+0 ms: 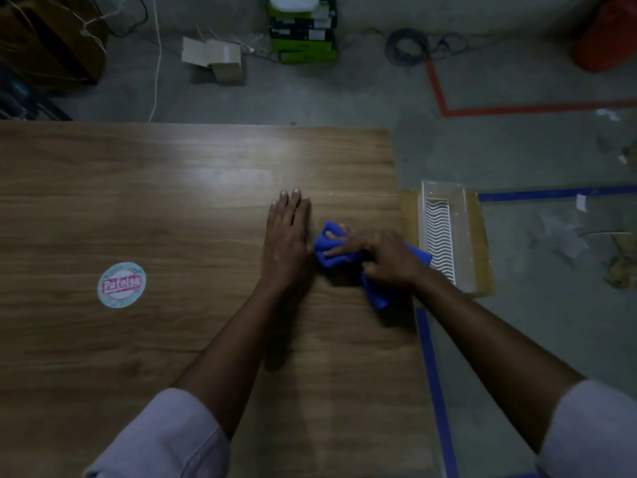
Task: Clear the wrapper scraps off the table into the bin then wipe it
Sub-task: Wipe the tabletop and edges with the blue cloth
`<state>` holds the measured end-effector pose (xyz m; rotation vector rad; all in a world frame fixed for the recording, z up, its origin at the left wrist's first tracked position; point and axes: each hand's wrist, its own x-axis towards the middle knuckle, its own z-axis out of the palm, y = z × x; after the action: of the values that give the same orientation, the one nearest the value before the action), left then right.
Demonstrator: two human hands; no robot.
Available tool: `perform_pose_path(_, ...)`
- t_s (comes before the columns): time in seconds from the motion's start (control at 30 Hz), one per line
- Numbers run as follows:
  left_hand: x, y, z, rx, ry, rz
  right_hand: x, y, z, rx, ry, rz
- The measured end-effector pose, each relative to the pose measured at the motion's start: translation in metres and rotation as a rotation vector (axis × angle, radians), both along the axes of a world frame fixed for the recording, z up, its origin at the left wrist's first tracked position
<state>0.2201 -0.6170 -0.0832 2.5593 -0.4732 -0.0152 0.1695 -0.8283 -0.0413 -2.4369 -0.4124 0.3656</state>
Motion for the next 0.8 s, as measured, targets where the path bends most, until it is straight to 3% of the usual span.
perform_pose_path(0.17,-0.024,0.003,0.002,0.015,-0.020,0.004,0.044,-0.020,-0.003,0.057,-0.144,-0.289)
perform_pose_path(0.3,-0.033,0.006,-0.004,0.051,-0.022,0.015,0.033,-0.005,-0.039,-0.090,-0.243,-0.267)
perform_pose_path(0.57,-0.103,0.019,0.003,0.023,0.053,0.000,-0.102,0.015,-0.016,0.175,-0.060,-0.123)
perform_pose_path(0.7,-0.124,0.032,0.001,0.021,0.043,-0.044,-0.077,0.006,0.007,0.224,-0.067,-0.378)
perform_pose_path(0.8,-0.128,0.033,-0.001,0.061,0.013,-0.045,-0.042,0.008,-0.004,0.117,-0.100,-0.334)
